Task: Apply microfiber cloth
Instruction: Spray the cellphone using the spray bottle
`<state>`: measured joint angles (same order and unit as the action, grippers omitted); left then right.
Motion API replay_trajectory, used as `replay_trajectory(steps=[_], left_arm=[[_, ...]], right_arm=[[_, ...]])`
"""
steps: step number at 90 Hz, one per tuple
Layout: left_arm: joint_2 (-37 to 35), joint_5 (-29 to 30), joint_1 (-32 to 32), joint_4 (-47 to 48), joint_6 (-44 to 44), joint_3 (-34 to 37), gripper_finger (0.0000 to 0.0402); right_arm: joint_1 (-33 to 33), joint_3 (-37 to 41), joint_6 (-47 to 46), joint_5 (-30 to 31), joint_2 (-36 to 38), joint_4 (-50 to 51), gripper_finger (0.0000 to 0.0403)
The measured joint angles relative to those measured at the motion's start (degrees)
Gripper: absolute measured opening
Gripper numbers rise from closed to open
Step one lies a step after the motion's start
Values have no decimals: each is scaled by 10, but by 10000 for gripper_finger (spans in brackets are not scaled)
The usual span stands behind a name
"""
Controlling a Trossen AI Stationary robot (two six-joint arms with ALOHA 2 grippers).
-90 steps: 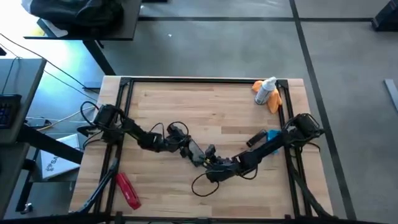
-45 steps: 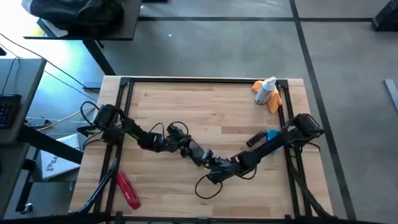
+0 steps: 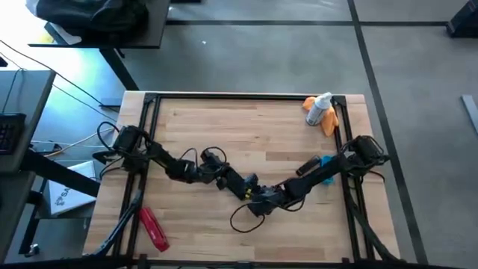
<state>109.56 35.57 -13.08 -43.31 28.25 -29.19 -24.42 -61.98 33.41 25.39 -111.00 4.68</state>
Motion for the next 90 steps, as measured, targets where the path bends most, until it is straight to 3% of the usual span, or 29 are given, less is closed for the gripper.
replay_trajectory(steps=[19,40,67,90], left_arm=[[0,2,0,1,0,0,0],[0,2,0,1,0,0,0],[-1,-1,0,-1,-4,1,0],[-1,-4,0,0,-4,1,0]], right_arm=[[-6,9,-26,-7,-10,-9,194],[-5,15,72,47,-67,-77,194],[-4,5,144,77,-75,-141,195],[2,-30,183,185,-82,-139,195]])
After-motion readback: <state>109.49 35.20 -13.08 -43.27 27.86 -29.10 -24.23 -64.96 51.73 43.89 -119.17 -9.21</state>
